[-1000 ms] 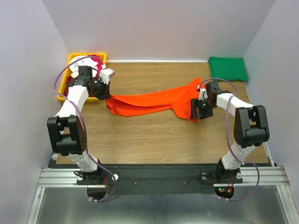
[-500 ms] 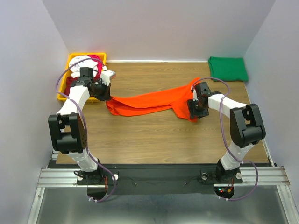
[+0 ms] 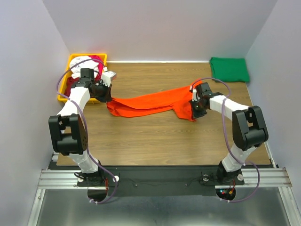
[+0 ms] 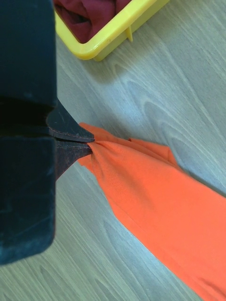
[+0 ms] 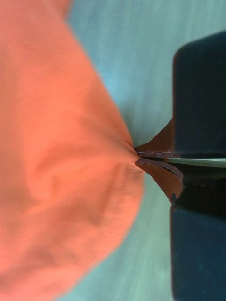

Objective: Fold and stack the t-shirts
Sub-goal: Flatten the tshirt out

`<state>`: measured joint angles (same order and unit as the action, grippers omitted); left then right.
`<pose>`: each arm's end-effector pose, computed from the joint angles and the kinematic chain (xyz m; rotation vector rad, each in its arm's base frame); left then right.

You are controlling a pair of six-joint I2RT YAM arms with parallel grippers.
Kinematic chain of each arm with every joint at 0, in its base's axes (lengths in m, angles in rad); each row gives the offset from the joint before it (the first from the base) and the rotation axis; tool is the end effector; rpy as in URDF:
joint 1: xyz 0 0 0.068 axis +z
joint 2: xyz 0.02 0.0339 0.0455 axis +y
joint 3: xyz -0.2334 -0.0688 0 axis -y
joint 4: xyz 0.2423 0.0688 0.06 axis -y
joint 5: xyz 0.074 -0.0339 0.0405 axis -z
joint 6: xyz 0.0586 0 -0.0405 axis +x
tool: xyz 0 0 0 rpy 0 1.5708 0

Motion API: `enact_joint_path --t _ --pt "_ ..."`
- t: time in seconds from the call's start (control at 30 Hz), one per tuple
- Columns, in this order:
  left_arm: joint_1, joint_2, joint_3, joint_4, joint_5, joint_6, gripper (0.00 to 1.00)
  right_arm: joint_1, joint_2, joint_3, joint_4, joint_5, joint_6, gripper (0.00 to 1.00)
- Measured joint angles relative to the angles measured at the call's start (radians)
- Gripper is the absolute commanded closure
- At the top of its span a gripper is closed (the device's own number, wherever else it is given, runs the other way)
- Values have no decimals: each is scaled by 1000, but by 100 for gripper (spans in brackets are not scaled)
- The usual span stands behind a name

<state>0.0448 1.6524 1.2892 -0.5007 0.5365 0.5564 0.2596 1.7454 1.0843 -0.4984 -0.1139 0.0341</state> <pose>0.3686 -0.0135 0.2216 0.8064 2.1629 -0.3521 0.3283 0.0941 0.1207 -0.3409 2.7205 0.2383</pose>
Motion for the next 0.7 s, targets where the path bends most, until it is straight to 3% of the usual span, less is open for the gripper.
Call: enact_joint_path --t 0.17,0.33,0.47,0.7 --pt "0 0 46 -29 3 -3 100 -117 -136 28 -76 -93 -37 99" --pt "0 0 128 -40 26 -4 100 -264 -289 208 -69 -132 -56 99" --pt "-7 2 123 -66 46 25 100 -264 -338 254 -56 -151 -64 99" --pt "-19 44 3 -246 120 192 100 -256 -335 187 -90 -147 -64 99"
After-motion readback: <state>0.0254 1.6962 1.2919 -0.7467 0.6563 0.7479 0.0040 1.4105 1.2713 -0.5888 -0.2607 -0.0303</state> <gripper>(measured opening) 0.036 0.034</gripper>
